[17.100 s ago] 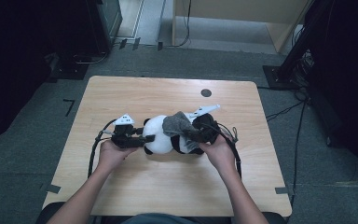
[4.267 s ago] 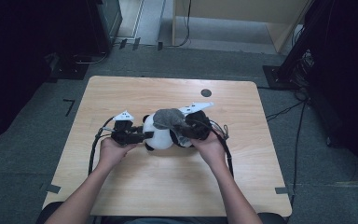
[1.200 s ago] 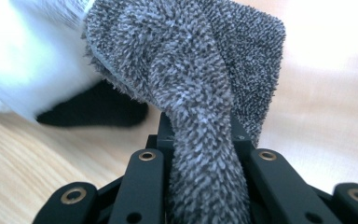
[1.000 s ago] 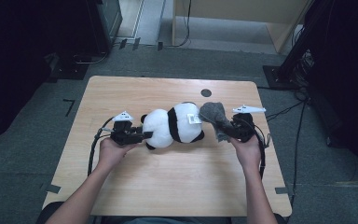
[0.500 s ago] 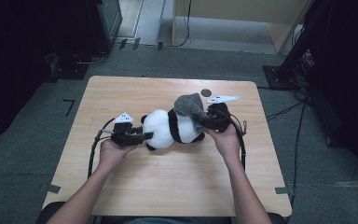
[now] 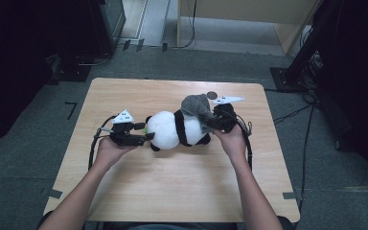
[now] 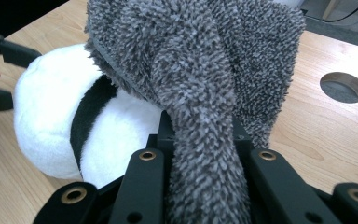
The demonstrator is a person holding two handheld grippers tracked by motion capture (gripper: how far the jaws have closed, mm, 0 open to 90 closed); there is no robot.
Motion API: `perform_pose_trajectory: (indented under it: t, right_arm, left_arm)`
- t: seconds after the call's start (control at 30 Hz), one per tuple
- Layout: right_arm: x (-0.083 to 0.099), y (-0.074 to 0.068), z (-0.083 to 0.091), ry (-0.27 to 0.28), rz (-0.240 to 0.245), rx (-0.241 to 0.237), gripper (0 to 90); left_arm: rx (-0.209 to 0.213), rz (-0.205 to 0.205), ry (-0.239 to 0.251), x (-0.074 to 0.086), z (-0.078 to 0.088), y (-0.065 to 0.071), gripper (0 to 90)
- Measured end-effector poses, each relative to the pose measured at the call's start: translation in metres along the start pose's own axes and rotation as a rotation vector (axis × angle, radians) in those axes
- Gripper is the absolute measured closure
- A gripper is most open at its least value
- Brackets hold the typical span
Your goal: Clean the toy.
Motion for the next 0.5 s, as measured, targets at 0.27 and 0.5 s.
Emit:
perform_pose_trajectory:
  t: [0.27, 0.5]
  right_arm:
    - [-0.001, 0.002, -0.001, -0.002, -0.011, -0.013, 75.6]
    - [0.0, 0.003, -0.001, 0.001, -0.013, -0.02, 75.6]
  left_arm:
    - [0.069, -0.077, -0.005, -0.014, -0.001, -0.022, 31.8]
    - [0.101, -0.099, 0.006, -0.02, -0.011, -0.03, 31.4]
Point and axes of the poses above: each handheld gripper's, and its own axes: z roughly backward along the jaws, x roughly out of its underside, y roughly to its right, the point moved 2 cm from there along -z, roughly forward along the jaws, and after that the axes turned 14 degrees about -z, right-handed, at the moved point
